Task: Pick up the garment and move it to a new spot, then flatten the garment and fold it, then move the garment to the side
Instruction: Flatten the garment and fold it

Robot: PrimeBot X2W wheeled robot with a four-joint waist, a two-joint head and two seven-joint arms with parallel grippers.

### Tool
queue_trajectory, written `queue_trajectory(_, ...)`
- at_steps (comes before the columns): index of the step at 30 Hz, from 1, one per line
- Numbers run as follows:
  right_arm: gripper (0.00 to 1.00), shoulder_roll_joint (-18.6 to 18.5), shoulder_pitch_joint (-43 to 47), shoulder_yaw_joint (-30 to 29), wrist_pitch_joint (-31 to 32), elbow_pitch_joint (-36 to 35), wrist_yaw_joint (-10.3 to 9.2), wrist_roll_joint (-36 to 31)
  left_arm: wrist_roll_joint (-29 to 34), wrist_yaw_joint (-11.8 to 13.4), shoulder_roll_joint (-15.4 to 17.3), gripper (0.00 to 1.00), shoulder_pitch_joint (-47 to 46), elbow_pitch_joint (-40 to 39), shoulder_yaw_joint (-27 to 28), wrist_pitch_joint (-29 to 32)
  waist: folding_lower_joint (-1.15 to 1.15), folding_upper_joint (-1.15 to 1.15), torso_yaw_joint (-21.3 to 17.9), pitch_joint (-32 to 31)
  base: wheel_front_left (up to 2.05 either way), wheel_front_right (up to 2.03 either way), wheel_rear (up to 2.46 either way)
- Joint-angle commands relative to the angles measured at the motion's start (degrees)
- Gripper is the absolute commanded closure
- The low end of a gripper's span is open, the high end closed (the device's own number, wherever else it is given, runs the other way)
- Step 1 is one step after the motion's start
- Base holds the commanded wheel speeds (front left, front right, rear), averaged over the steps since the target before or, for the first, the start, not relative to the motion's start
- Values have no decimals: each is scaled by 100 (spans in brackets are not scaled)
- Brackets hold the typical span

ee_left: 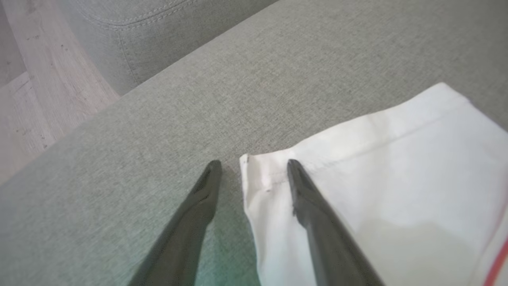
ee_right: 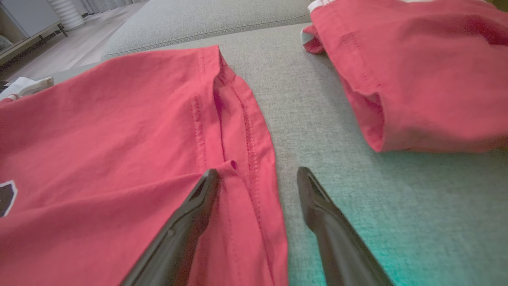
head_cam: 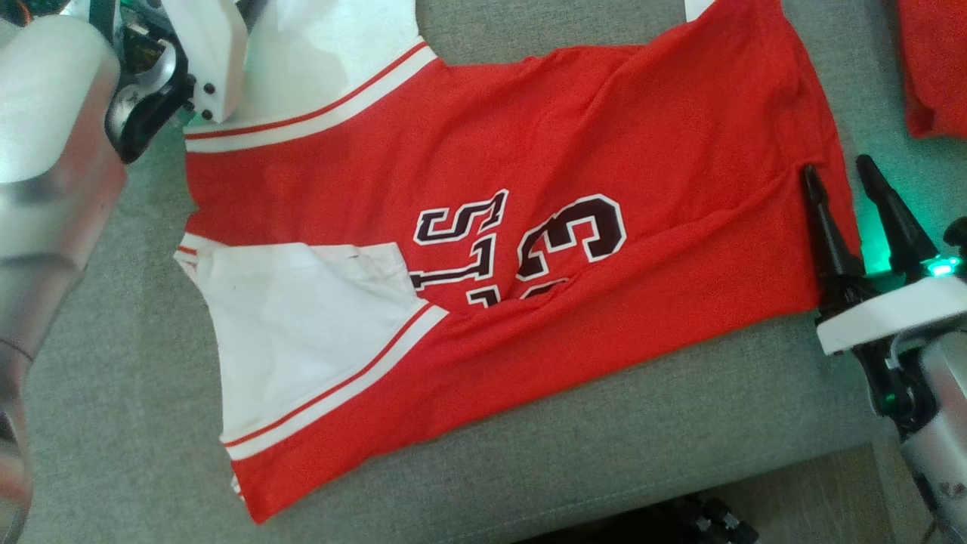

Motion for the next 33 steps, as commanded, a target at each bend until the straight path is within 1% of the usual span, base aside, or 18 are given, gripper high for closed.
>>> queue_trajectory(1,0,-163,33,72,-67,-95,37,20,16,10,237,79,-253,-16,70,-56,0,0,-2,12,0,0,0)
queue_trajectory(2,0,-179,9,83,-67,-87,37,41,-15,10,231,100,-262,13,60,-92,0,0,1,15,0,0,0)
queue_trajectory(8,0,-369,-359,181,-65,-34,37,0,-106,10,188,100,-372,61,-45,-357,0,0,119,-21,0,0,0)
queue_trajectory(11,0,-419,-745,313,105,88,37,-11,-122,10,168,100,-421,60,-133,-501,0,0,200,-55,0,0,0)
queue_trajectory(15,0,-465,-1387,484,653,440,37,28,-152,10,106,100,-506,31,-250,-614,0,0,341,-74,0,0,0)
queue_trajectory(18,0,-457,-1872,660,1191,677,37,218,-171,10,83,100,-569,-1,-328,-697,0,0,439,-66,0,0,0)
queue_trajectory(24,0,-657,-2596,1082,2137,1047,37,470,-215,10,24,100,-684,-44,-483,-846,0,0,618,-37,0,0,0)
queue_trajectory(26,5,-734,-2748,1203,2331,1138,37,527,-235,10,4,100,-710,-40,-526,-891,0,0,659,-26,0,0,0)
queue_trajectory(28,5,-796,-2860,1331,2474,1208,37,588,-257,10,-17,100,-730,-40,-572,-935,0,0,695,-11,0,0,0)
queue_trajectory(29,10,-830,-2906,1401,2536,1232,37,619,-269,10,-27,100,-741,-41,-595,-954,0,0,711,-3,0,0,0)
queue_trajectory(30,24,-865,-2949,1467,2583,1247,37,656,-283,10,-34,100,-751,-40,-617,-972,0,0,726,4,0,0,0)
queue_trajectory(31,51,-898,-2991,1522,2605,1255,37,693,-298,10,-39,100,-760,-40,-638,-989,0,0,738,8,0,0,0)
queue_trajectory(32,68,-923,-3027,1580,2617,1251,37,724,-319,10,-40,100,-766,-41,-657,-1009,0,0,745,9,0,0,0)
queue_trajectory(33,100,-945,-3058,1629,2622,1246,37,758,-343,10,-39,100,-772,-41,-669,-1033,0,0,750,9,0,0,0)
